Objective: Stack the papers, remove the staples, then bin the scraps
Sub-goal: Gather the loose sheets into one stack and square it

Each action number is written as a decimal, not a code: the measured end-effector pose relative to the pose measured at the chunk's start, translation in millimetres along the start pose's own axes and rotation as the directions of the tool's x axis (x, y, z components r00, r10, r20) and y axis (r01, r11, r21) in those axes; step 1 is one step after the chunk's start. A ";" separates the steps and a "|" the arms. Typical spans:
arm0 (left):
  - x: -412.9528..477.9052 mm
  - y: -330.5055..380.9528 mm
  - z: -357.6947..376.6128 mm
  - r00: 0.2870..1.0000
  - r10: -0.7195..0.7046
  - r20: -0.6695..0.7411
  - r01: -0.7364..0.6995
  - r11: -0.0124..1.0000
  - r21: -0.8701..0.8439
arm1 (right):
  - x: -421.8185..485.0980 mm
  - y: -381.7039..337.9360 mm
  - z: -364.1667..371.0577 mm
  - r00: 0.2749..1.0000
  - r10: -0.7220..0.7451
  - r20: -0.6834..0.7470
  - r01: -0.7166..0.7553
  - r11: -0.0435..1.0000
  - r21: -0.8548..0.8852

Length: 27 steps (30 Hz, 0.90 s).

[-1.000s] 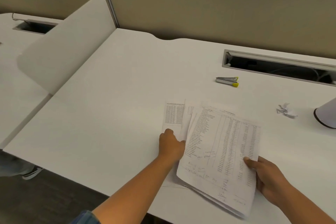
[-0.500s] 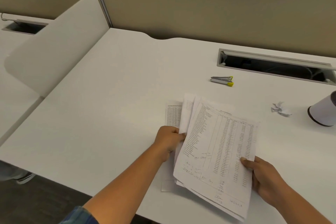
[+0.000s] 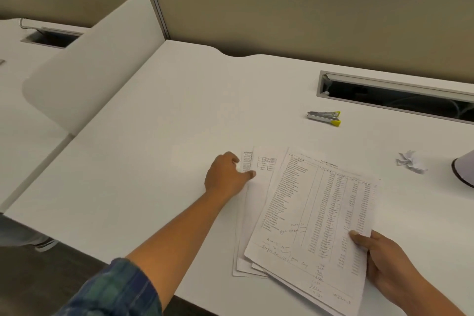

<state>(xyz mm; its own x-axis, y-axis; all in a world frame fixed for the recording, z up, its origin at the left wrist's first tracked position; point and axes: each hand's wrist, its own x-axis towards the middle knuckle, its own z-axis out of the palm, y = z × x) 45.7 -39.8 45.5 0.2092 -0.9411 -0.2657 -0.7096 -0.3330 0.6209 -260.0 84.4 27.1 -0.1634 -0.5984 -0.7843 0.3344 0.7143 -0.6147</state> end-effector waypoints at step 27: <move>-28.7 -13.4 14.1 0.919 -0.025 0.394 0.246 0.817 -0.521 | -2.5 -8.3 3.7 1.000 0.027 -0.004 -0.028 0.999 -0.019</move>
<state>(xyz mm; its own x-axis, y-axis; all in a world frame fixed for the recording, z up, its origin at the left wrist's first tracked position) 39.6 -7.5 34.5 -0.0557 -0.8332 -0.5502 -0.1777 -0.5340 0.8266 -258.9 78.6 34.4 -0.1583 -0.5770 -0.8013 0.3214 0.7372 -0.5943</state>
